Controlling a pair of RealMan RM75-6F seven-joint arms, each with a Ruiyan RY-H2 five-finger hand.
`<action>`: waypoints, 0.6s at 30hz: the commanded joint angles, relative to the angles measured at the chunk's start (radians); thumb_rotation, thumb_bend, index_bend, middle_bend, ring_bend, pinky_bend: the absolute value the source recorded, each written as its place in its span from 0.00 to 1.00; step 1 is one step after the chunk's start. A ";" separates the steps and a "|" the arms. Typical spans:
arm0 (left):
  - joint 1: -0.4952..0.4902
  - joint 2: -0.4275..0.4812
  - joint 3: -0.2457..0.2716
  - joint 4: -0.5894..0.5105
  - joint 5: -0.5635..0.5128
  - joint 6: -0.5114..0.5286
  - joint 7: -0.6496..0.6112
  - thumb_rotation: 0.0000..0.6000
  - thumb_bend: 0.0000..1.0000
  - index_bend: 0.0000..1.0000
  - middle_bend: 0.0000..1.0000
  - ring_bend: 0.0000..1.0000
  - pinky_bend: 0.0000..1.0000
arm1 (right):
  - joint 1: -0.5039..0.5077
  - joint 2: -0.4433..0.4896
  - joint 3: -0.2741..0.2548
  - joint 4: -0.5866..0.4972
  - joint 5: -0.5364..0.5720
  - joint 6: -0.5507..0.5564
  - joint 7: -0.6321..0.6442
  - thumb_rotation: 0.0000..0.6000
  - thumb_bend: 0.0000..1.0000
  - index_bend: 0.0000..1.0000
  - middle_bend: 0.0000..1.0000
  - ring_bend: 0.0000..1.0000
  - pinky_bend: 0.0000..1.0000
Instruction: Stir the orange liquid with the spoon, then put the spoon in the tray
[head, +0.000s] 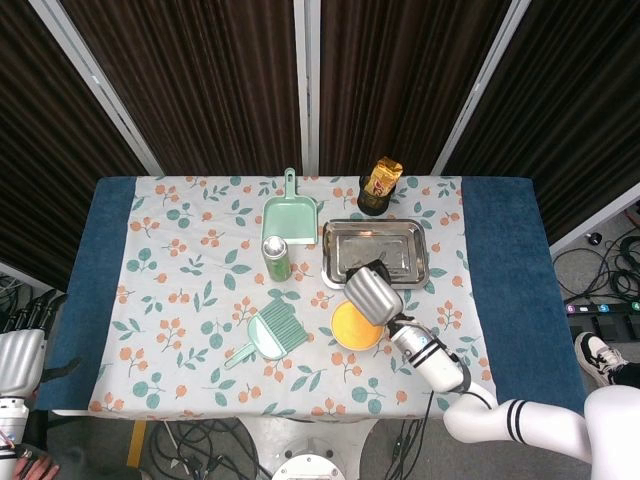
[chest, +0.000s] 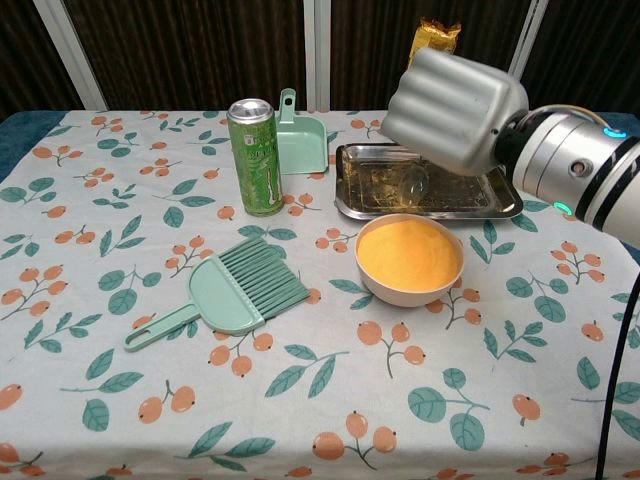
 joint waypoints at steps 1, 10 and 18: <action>-0.004 0.003 -0.002 -0.008 0.003 0.000 0.008 1.00 0.00 0.16 0.16 0.12 0.18 | 0.004 -0.008 0.075 -0.005 0.132 -0.005 0.065 1.00 0.60 0.97 1.00 1.00 1.00; -0.011 0.013 -0.004 -0.039 0.001 -0.005 0.042 1.00 0.00 0.16 0.16 0.12 0.18 | 0.092 -0.090 0.165 0.180 0.462 -0.138 0.212 1.00 0.56 0.87 1.00 1.00 1.00; -0.003 0.023 0.000 -0.057 -0.006 0.003 0.055 1.00 0.00 0.16 0.16 0.12 0.18 | 0.194 -0.217 0.195 0.478 0.599 -0.226 0.341 1.00 0.34 0.73 1.00 1.00 1.00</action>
